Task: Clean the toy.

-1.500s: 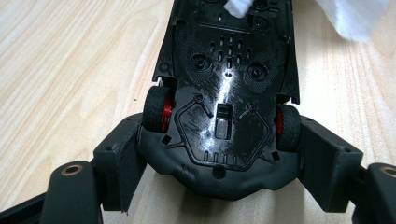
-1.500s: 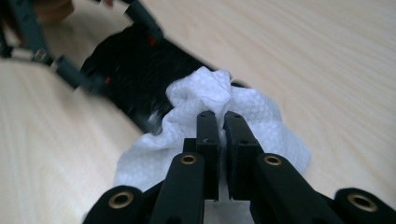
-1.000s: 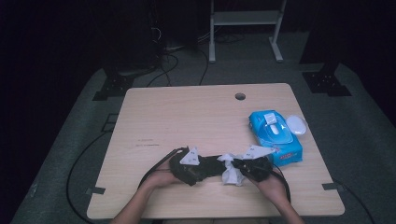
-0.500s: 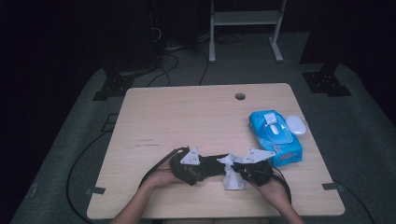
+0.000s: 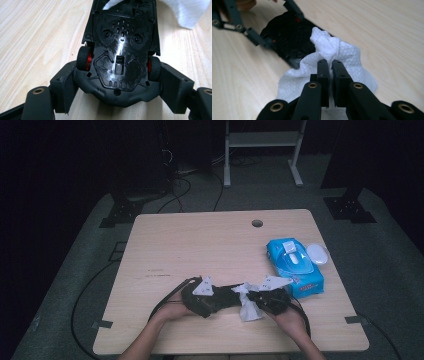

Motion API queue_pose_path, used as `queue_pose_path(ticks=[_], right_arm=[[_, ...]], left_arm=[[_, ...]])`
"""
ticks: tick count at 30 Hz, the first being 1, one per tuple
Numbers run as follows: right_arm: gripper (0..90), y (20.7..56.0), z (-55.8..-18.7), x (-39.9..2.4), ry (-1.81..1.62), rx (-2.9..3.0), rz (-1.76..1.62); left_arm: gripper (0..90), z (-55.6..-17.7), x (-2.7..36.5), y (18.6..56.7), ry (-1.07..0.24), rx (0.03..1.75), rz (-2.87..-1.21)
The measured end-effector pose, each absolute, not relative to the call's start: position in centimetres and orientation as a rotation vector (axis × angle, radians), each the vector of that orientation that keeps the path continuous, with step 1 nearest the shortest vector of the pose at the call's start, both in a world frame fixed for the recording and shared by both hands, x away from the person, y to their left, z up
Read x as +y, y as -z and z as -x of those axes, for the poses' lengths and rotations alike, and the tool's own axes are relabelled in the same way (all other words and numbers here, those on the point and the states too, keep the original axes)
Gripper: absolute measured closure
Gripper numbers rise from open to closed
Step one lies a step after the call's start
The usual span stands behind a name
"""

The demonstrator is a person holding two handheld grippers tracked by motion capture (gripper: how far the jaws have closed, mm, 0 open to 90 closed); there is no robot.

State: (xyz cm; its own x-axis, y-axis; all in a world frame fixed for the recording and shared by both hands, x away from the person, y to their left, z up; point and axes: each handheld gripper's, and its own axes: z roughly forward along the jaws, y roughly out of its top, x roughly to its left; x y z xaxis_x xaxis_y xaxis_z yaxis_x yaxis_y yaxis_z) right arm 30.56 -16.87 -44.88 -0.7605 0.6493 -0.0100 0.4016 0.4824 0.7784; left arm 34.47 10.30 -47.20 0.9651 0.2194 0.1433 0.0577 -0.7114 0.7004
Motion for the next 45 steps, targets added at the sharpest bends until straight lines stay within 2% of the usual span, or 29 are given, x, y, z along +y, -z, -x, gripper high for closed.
queue_pose_path(ticks=[15,26,45], right_arm=[[84.8,44.2,-33.0,-13.0,-1.141,2.398,-0.829],[84.8,44.2,-32.5,-16.9,-1.129,2.342,-0.954],[84.8,44.8,-29.3,-16.6,-1.114,2.431,-0.836]], left_arm=[[24.2,-34.0,9.9,47.2,-0.263,0.155,-2.352],[24.2,-34.1,10.0,47.3,-0.265,0.159,-2.361],[24.2,-34.2,10.1,47.3,-0.272,0.169,-2.367]])
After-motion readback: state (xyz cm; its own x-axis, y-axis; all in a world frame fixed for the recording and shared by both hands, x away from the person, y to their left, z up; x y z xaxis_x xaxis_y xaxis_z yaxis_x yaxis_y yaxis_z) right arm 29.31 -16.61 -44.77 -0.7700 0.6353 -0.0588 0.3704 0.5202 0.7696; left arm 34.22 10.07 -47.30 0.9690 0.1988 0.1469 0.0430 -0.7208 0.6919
